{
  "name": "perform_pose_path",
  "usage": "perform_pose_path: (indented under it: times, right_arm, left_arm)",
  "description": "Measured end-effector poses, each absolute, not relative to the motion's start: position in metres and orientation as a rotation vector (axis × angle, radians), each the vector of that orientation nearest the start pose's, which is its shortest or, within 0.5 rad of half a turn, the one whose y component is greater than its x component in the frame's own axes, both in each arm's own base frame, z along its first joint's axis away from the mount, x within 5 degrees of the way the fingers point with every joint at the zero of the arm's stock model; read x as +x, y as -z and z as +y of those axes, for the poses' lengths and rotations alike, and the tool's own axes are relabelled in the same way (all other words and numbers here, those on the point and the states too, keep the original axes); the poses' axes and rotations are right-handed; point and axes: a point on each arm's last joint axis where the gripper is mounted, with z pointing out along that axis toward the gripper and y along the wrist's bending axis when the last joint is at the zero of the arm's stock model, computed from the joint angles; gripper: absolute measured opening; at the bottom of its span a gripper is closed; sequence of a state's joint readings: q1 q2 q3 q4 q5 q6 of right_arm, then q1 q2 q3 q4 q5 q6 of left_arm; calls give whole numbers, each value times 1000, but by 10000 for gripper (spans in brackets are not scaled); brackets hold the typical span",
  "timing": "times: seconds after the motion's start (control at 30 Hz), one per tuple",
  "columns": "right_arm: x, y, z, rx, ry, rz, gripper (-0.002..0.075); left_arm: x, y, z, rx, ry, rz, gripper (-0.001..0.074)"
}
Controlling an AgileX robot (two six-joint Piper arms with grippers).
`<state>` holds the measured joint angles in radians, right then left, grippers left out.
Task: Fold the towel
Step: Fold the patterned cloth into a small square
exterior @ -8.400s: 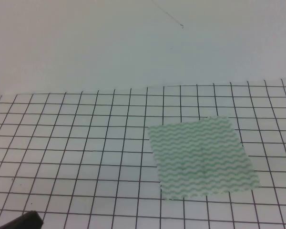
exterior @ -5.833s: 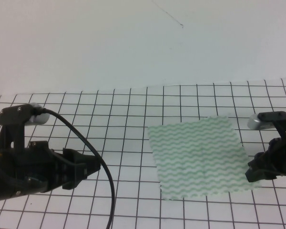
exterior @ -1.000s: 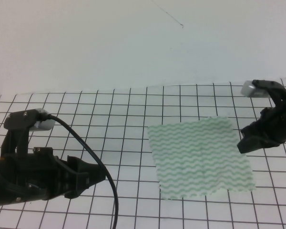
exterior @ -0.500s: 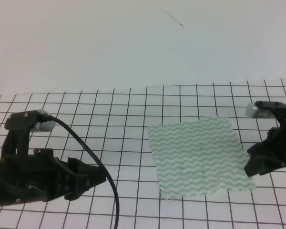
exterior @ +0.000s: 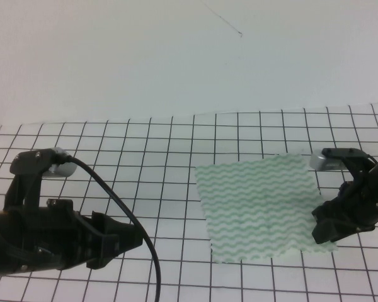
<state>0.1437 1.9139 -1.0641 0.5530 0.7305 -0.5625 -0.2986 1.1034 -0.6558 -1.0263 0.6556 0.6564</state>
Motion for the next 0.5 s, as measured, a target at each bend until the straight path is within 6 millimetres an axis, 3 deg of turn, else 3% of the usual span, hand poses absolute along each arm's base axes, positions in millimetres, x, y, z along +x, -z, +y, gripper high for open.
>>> perform_pose_path:
  times: [0.3,0.5]
  right_arm:
    - [333,-172,79,-512,-480,2747,266]
    - [328,-165,71,-530,-373,2852,265]
  left_arm:
    - [184,-272,-106,332,915,2326,310]
    - [184,-272,-106,335,914,2325,310]
